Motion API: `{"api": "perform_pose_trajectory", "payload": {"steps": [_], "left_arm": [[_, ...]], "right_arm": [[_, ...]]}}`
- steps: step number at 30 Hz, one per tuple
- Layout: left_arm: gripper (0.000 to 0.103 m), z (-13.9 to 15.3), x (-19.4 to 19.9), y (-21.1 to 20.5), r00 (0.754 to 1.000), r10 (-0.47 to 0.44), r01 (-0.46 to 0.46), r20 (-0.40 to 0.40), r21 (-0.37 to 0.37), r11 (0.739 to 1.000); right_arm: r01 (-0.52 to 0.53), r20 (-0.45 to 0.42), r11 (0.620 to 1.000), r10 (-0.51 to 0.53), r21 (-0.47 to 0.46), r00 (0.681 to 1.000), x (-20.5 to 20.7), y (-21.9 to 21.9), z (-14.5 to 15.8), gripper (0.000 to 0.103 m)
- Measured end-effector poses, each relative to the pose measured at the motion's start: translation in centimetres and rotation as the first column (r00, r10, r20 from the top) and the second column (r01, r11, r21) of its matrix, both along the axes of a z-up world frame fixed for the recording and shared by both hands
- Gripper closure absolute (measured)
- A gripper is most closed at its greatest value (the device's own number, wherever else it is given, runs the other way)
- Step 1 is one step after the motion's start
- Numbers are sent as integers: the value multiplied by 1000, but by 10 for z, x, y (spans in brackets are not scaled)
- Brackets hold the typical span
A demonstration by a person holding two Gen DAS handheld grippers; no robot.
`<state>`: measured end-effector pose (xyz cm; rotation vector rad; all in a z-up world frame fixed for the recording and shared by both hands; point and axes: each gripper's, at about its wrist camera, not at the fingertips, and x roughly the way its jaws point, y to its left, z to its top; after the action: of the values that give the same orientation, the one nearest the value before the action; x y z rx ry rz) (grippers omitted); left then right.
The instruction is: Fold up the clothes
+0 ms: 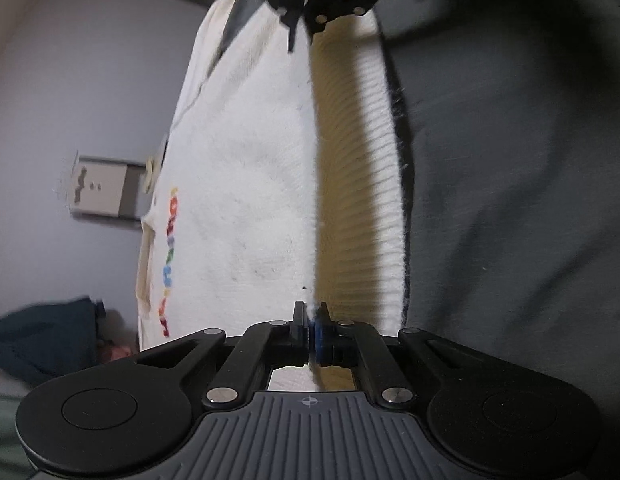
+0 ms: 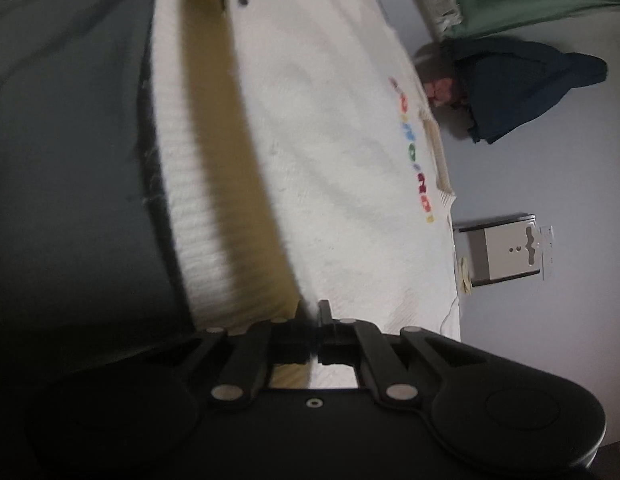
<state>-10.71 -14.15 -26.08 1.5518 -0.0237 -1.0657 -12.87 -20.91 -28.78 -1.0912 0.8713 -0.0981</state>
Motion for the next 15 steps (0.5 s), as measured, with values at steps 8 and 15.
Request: {"api": "perform_pose_trajectory", "payload": {"steps": [8,15], "left_arm": [[101,-4,-12,13,998,-42,46,-48,95,994],[91,1,-19,10,993,93,-90,-68,46,995]], "right_arm": [[-116,-219,990,130,76,967,-23,2,21,100],[-36,-280,992,68,119,958,-7,1,16,88]]}}
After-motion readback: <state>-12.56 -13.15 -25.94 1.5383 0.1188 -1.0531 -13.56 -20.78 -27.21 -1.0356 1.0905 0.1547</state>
